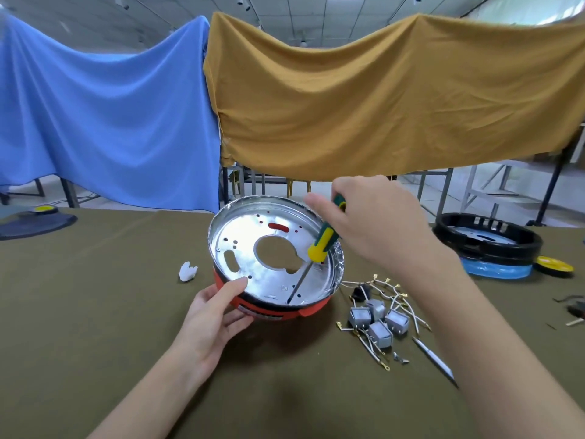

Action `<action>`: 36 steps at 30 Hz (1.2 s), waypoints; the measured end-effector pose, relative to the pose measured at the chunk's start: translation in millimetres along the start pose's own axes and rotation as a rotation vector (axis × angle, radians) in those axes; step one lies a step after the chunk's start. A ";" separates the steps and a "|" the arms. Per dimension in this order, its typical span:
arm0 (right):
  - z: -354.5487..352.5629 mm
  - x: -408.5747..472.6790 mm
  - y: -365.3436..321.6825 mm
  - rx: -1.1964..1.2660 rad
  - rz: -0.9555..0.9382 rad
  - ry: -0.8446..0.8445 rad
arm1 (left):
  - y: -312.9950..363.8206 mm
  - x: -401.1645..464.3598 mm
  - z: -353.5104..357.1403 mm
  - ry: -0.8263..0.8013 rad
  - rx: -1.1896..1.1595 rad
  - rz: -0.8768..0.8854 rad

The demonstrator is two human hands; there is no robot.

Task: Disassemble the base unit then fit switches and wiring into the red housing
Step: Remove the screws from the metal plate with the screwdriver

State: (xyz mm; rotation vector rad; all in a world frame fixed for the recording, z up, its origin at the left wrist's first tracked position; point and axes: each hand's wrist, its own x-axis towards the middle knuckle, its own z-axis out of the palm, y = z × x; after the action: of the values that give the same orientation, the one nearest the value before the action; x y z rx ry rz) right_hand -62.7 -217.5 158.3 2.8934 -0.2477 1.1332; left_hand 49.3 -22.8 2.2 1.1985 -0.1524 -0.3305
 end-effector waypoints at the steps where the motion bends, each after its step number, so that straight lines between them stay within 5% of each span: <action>1: -1.0 -0.5 -0.3 0.077 0.000 -0.060 | -0.3 -1.2 0.3 0.004 -0.004 0.000; 5: -17.8 1.1 9.2 0.499 -0.104 -0.410 | -0.9 -3.1 2.6 0.016 -0.004 0.012; 8: -18.0 1.9 9.7 0.458 -0.126 -0.270 | -0.9 -3.5 4.5 0.022 -0.010 0.020; 12: -4.3 0.7 -2.9 0.101 -0.021 -0.032 | -2.1 -6.2 5.0 0.009 0.006 0.048; 18: -25.9 1.1 10.1 0.503 -0.062 -0.430 | -3.1 -7.8 6.2 0.016 -0.003 0.064; 25: -11.2 -3.7 -2.0 -0.040 0.036 -0.090 | -5.7 -5.8 7.3 0.033 -0.007 0.069; 31: -30.1 -0.6 12.7 0.395 -0.006 -0.462 | -6.8 -6.0 6.4 0.039 -0.003 0.072; 36: -28.0 -1.5 5.1 0.152 0.028 -0.244 | -6.9 -5.6 5.3 0.036 -0.001 0.075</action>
State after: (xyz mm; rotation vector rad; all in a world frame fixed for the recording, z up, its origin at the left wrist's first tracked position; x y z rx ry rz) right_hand -83.4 -220.0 177.7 3.1723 -0.2159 0.8343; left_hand 41.3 -27.9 -2.0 1.1935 -0.1655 -0.2430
